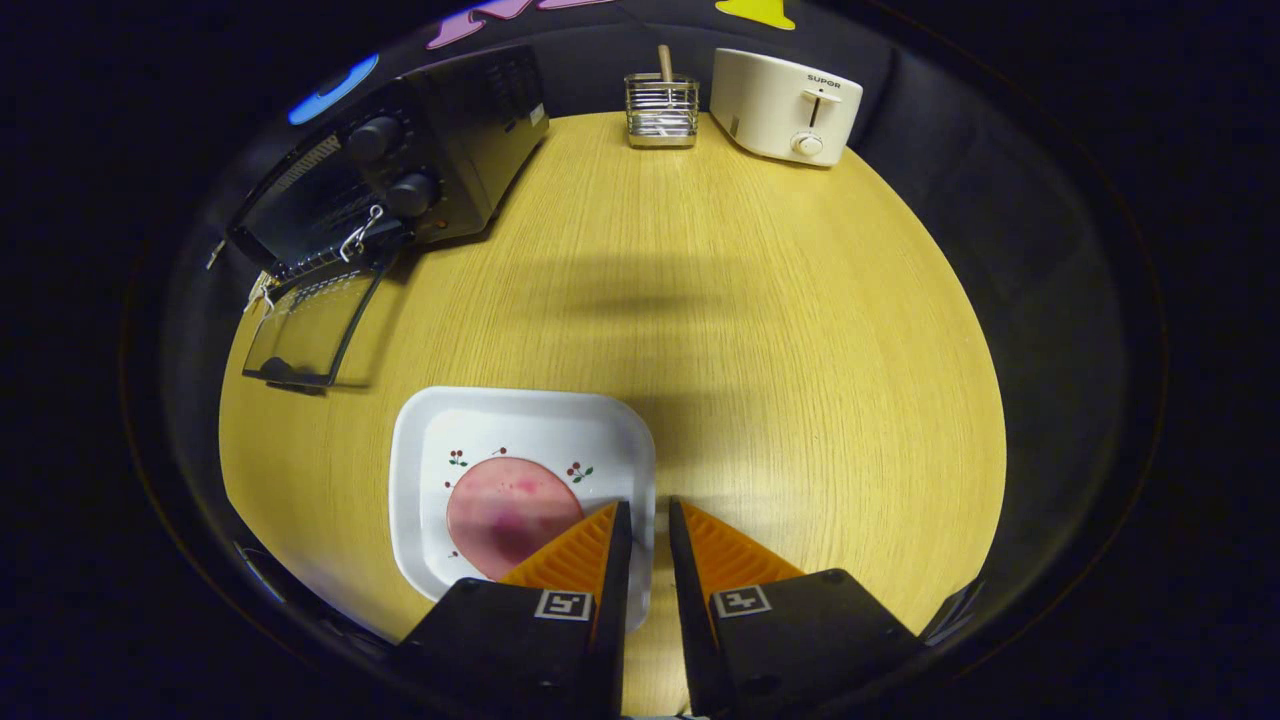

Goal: Open the toaster oven, put the food inside, and close the toaster oven door.

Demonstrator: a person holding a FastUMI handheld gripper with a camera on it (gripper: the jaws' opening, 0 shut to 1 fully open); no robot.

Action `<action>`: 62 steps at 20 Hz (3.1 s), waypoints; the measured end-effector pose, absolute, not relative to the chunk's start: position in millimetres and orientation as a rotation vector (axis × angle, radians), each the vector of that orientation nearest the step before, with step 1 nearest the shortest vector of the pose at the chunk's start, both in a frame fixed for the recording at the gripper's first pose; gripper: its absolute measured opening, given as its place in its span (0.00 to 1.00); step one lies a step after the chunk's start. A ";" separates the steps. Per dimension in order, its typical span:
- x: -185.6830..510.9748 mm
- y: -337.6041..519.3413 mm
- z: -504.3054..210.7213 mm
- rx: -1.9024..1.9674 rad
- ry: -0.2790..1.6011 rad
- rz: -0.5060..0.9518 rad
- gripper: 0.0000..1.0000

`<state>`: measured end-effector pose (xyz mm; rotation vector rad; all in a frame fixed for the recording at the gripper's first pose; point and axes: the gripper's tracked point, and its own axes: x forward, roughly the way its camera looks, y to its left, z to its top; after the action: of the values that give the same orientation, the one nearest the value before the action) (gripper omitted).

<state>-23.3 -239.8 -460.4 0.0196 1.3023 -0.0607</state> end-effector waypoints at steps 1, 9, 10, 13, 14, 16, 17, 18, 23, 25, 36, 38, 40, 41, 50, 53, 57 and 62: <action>-25.2 -238.4 -462.0 0.013 1.324 -0.058 0.30; -15.9 -235.7 -468.4 0.082 1.386 0.000 0.08; -16.0 -234.7 -466.9 0.089 1.383 0.015 0.08; -15.7 -236.1 -467.1 0.141 1.369 0.046 0.08; -15.3 -235.8 -467.1 0.176 1.370 0.052 0.08; -16.8 -233.7 -463.3 0.306 1.375 0.041 0.05; -17.4 -232.2 -465.2 0.389 1.379 0.029 0.05; -17.7 -230.1 -465.7 0.474 1.377 0.012 0.05; -27.5 -223.4 -463.5 0.808 1.360 -0.057 0.05; -30.6 -225.2 -463.0 0.871 1.342 -0.083 0.05; -23.5 -200.7 -407.7 1.205 1.111 -0.137 0.05; -24.1 -188.2 -395.2 1.254 1.064 -0.151 0.05; -27.4 -173.6 -388.3 1.253 1.037 -0.168 0.05; -26.3 -163.3 -386.7 1.238 1.021 -0.178 0.05; 6.2 -40.5 -362.7 1.252 0.934 -0.178 0.05; 24.5 -8.8 -362.4 1.248 0.933 -0.178 0.05; 56.2 17.3 -366.3 1.297 0.905 -0.219 0.05; 99.3 31.1 -376.4 1.360 0.860 -0.298 0.05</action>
<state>99.3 31.1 -376.4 1.3602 0.8597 -0.2981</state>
